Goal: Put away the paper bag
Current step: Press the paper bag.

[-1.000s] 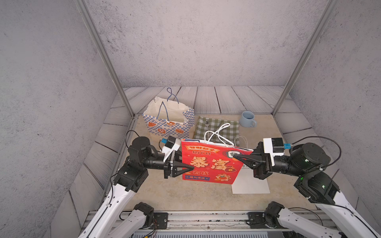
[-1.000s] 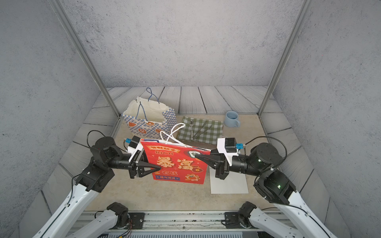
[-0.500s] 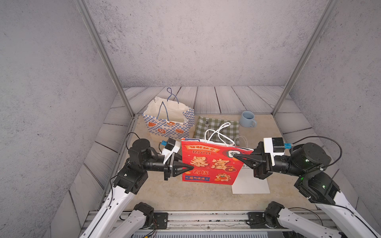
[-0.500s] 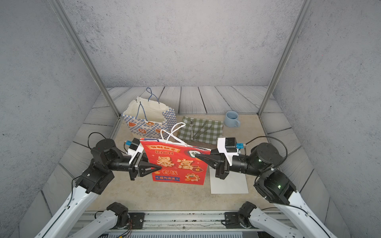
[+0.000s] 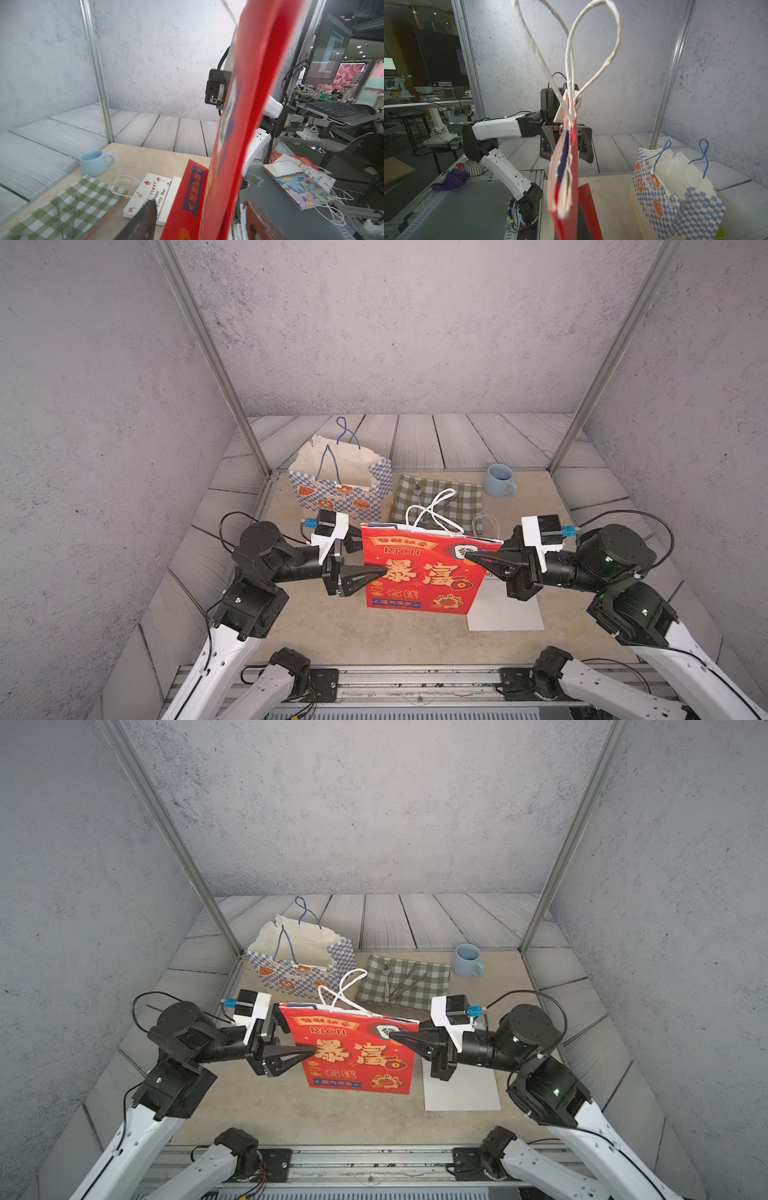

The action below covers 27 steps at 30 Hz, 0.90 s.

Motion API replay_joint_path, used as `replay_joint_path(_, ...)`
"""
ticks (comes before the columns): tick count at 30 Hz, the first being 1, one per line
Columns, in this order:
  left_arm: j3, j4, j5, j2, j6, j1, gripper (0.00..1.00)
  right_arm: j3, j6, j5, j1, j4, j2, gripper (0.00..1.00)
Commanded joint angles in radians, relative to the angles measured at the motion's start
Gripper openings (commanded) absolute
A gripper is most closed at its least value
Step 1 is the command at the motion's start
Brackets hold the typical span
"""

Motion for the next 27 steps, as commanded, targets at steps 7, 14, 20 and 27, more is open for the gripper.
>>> replay_joint_path(7,0.094,0.143,0.102,0.054,-0.154,-0.006,0.35,-0.013,-0.008,-0.037,0.001,-0.024,0.023,0.0)
replay_joint_path(14,0.124,0.126,0.107,0.079,-0.155,-0.021,0.0,-0.002,-0.031,0.002,0.0,-0.072,0.025,0.12)
replay_joint_path(20,0.126,0.019,0.106,0.08,-0.058,-0.024,0.0,0.046,-0.074,0.092,-0.001,-0.173,-0.01,0.6)
replay_joint_path(27,0.132,-0.039,0.114,0.104,-0.005,-0.036,0.0,0.106,-0.058,0.072,-0.001,-0.235,0.027,0.4)
